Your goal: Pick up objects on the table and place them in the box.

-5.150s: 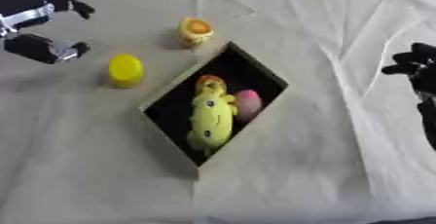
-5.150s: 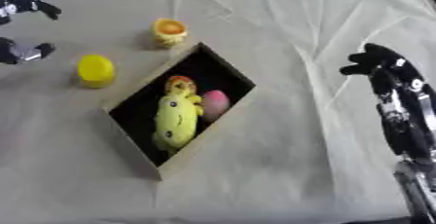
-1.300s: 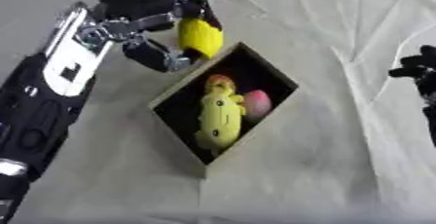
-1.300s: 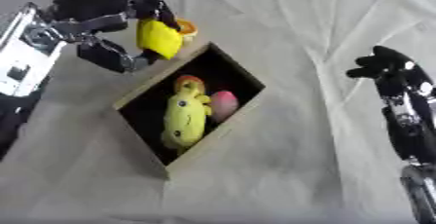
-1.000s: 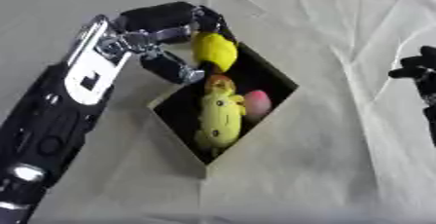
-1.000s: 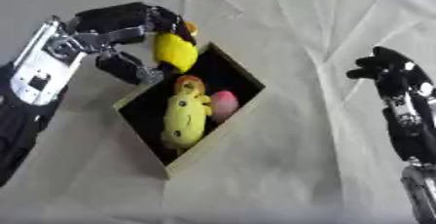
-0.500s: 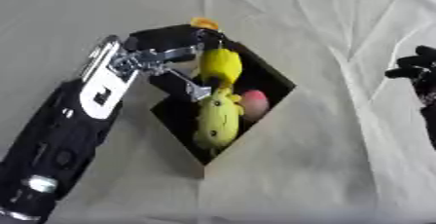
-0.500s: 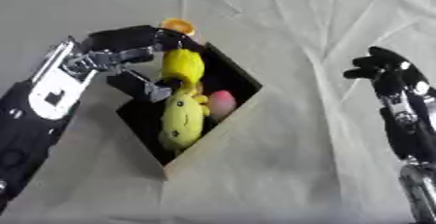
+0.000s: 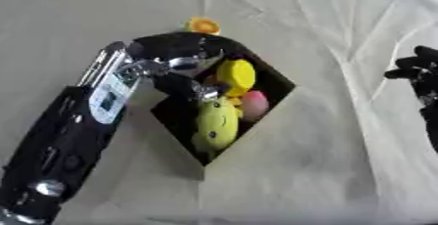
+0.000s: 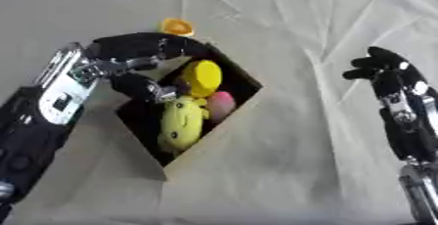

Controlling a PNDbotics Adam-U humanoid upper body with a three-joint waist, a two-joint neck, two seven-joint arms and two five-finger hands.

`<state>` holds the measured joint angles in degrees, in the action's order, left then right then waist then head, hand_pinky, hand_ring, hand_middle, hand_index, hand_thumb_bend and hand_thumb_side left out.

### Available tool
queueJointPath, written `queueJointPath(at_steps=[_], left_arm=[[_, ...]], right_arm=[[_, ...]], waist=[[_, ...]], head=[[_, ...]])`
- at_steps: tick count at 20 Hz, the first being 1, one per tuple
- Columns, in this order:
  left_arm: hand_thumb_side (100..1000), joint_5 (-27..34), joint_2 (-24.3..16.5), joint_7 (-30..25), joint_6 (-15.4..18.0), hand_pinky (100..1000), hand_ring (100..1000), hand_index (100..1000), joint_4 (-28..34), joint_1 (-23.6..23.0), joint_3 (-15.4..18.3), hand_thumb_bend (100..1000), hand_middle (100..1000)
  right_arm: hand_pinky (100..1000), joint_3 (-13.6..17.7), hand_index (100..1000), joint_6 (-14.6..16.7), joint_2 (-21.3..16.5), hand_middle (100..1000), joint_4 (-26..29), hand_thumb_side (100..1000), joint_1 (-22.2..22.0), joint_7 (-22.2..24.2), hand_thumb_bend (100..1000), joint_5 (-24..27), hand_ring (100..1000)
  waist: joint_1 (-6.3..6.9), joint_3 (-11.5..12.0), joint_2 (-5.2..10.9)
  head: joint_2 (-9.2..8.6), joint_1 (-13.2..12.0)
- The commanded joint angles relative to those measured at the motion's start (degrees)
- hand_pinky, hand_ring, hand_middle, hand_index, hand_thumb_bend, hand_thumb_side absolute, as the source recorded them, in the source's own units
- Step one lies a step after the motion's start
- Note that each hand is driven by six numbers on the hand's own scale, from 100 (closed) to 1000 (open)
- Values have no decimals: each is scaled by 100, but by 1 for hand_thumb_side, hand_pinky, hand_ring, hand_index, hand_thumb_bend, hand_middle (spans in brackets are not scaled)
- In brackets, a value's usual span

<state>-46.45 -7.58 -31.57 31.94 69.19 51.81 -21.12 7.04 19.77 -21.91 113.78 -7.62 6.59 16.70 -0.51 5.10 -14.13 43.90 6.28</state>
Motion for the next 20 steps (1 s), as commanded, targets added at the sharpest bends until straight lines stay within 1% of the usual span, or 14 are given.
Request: queueJointPath(at_steps=[1,6,9,10,11,13,15,17,19,20], left_arm=[[959,-96,-4,-351,498,1000,1000,1000,-29,69,46,227,1000],[929,-120,0,-295,569,1000,1000,1000,-65,67,57,184,1000],[832,-42,-58,-211,569,1000,1000,1000,24,82,83,168,999],[817,7,-110,-137,535,1000,1000,1000,89,98,117,158,980],[774,67,-179,-52,491,1000,1000,1000,161,121,161,162,955],[692,167,-392,170,369,1000,1000,1000,328,208,327,174,940],[641,331,-617,336,205,1000,1000,1000,405,324,527,175,941],[644,497,-871,429,-22,1000,1000,1000,351,475,823,137,934],[657,603,-1070,405,-228,1000,1000,1000,110,634,1116,132,933],[666,603,-1144,367,-279,1000,1000,1000,-60,720,1222,130,931]], right_arm=[[1000,26,859,-31,-56,707,81,644,12,-10,100,-28,697],[1000,27,859,-14,-64,707,81,641,6,-20,100,-23,697],[1000,31,859,7,-74,707,81,639,0,-23,100,-18,697],[1000,33,859,16,-78,707,81,638,-3,-24,100,-16,697],[1000,35,859,26,-82,706,81,638,-8,-24,100,-14,697],[1000,42,858,48,-90,707,81,635,-17,-28,100,-6,697],[1000,47,858,77,-99,707,81,634,-21,-29,100,7,697],[1000,57,858,113,-106,707,81,632,-18,-32,100,22,697],[1000,62,858,159,-111,707,81,631,-13,-28,100,28,697],[1000,64,858,178,-114,707,81,631,-7,-27,100,30,697]], waist=[[60,-5,156],[58,-9,156],[58,-10,160],[58,-11,162],[58,-13,165],[56,-23,171],[52,-37,169],[44,-52,157],[37,-67,139],[33,-73,127]], head=[[22,15],[22,23],[22,34],[22,46],[22,62],[22,108],[22,145],[22,176],[22,187],[22,185]])
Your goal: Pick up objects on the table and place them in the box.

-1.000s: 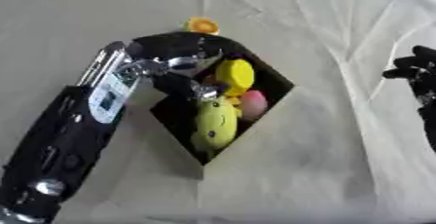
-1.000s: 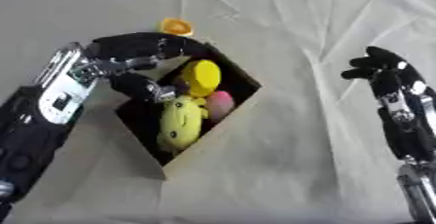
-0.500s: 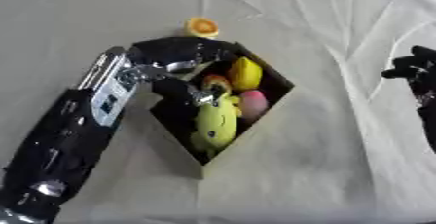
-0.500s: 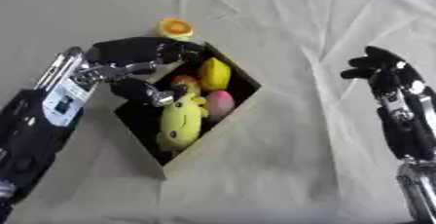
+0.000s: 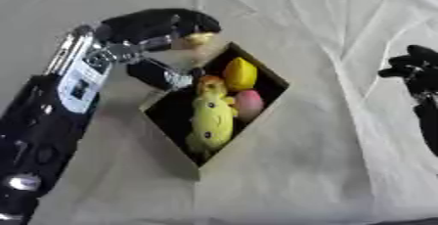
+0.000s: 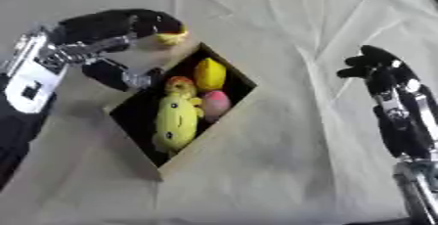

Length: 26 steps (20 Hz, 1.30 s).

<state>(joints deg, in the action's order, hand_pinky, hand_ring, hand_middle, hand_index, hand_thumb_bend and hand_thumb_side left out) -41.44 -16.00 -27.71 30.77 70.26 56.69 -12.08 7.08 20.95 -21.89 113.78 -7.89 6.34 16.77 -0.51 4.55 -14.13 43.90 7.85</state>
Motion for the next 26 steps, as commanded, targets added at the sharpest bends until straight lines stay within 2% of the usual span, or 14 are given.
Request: queueJointPath(at_steps=[1,5,9,14,20,24,26], left_arm=[[684,87,-354,-58,-175,1000,1000,1000,-345,313,390,130,930],[706,-28,-407,-205,27,1000,1000,1000,-1028,626,536,122,923],[746,2,-316,-361,323,1000,1000,1000,-1412,863,596,100,909],[778,-30,-273,-557,631,1000,1000,1000,-1653,978,606,100,914],[771,-124,-215,-660,763,1000,1000,1000,-1825,1021,670,100,906],[760,-157,-149,-708,884,1000,1000,1000,-1904,1061,706,100,900],[736,-232,-139,-717,938,1000,1000,998,-1941,1087,710,127,902]], right_arm=[[1000,61,858,74,-119,707,81,632,28,0,100,27,697],[1000,49,858,70,-107,707,81,636,94,16,100,24,697],[1000,39,858,43,-105,707,81,638,211,28,100,40,697],[1000,13,859,26,-102,706,81,642,327,73,100,15,697],[1000,-3,859,23,-73,706,81,646,437,77,100,-44,697],[1000,-39,859,-14,-120,706,81,646,576,109,100,26,697],[1000,-47,859,-25,-139,705,81,647,613,138,100,74,697]], waist=[[30,-22,115],[12,-32,39],[3,-38,-63],[18,-150,-208],[48,-299,-347],[101,-489,-419],[121,-569,-433]], head=[[22,19],[22,-34],[22,-86],[22,-83],[22,-173],[22,-333],[22,-354]])
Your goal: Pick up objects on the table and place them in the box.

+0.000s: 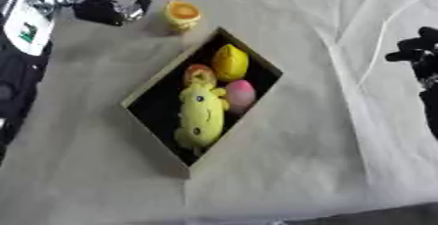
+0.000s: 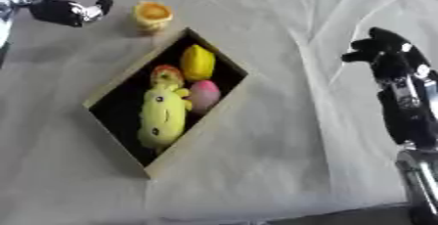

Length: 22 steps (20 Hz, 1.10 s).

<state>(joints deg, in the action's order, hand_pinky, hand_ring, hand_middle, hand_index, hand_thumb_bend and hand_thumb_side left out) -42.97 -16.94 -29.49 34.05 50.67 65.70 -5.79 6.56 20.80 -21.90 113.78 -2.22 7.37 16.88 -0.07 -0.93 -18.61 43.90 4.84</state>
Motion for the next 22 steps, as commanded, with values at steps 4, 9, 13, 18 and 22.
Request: queueJointPath(at_steps=[4,9,13,18,22], left_arm=[[697,-322,-22,-487,663,1000,1000,1000,-150,221,157,169,899],[624,-676,-1,-360,728,1000,1000,1000,-378,250,243,219,906],[624,-900,20,-202,770,1000,1000,1000,-467,257,280,219,906],[575,-1185,2,-94,615,1000,1000,1000,-669,253,379,220,923],[587,-1333,62,81,558,1000,1000,1000,-800,253,469,155,918]], right_arm=[[1000,8,860,-53,-158,705,82,649,92,70,100,127,697],[1000,-12,860,-166,-157,704,82,655,155,120,100,152,696],[1000,-19,860,-195,-151,704,82,655,172,141,100,155,696],[1000,-68,860,-302,-115,701,82,664,233,186,100,103,695],[1000,-103,861,-343,-85,701,82,669,281,215,100,68,695]], waist=[[115,-84,2],[155,-131,-20],[158,-141,-25],[173,-157,-77],[172,-221,-119]], head=[[22,-90],[22,-119],[22,-131],[22,-200],[22,-239]])
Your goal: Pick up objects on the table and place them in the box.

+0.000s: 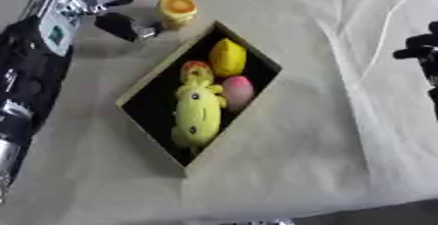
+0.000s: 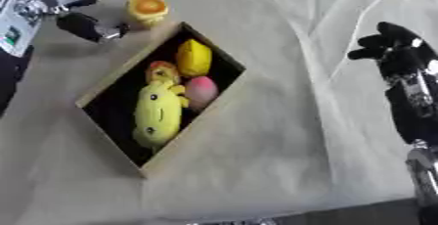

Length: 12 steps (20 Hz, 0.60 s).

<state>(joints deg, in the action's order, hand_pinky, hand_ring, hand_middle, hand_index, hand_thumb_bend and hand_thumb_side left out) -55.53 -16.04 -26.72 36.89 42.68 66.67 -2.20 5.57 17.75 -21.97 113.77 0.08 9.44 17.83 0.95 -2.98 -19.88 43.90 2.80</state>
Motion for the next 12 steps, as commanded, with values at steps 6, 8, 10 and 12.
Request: queueJointPath(at_steps=[6,8,10,12], left_arm=[[596,-356,21,55,144,1000,1000,1000,-118,164,209,143,915],[596,-412,40,119,117,1000,1000,1000,-153,173,246,133,913],[587,-455,46,198,74,1000,1000,1000,-175,185,285,137,913],[574,-515,30,276,29,1000,1000,1000,-192,201,309,178,924]], right_arm=[[1000,-46,861,-124,-24,700,82,677,113,49,100,-66,695],[1000,-60,861,-167,-5,699,82,682,148,66,100,-74,694],[1000,-74,862,-221,15,699,82,685,187,86,100,-83,694],[1000,-81,862,-260,33,699,82,689,206,101,100,-108,694]], waist=[[79,-97,-55],[89,-130,-89],[100,-165,-118],[118,-195,-147]], head=[[22,-112],[6,-148],[-23,-172],[-48,-186]])
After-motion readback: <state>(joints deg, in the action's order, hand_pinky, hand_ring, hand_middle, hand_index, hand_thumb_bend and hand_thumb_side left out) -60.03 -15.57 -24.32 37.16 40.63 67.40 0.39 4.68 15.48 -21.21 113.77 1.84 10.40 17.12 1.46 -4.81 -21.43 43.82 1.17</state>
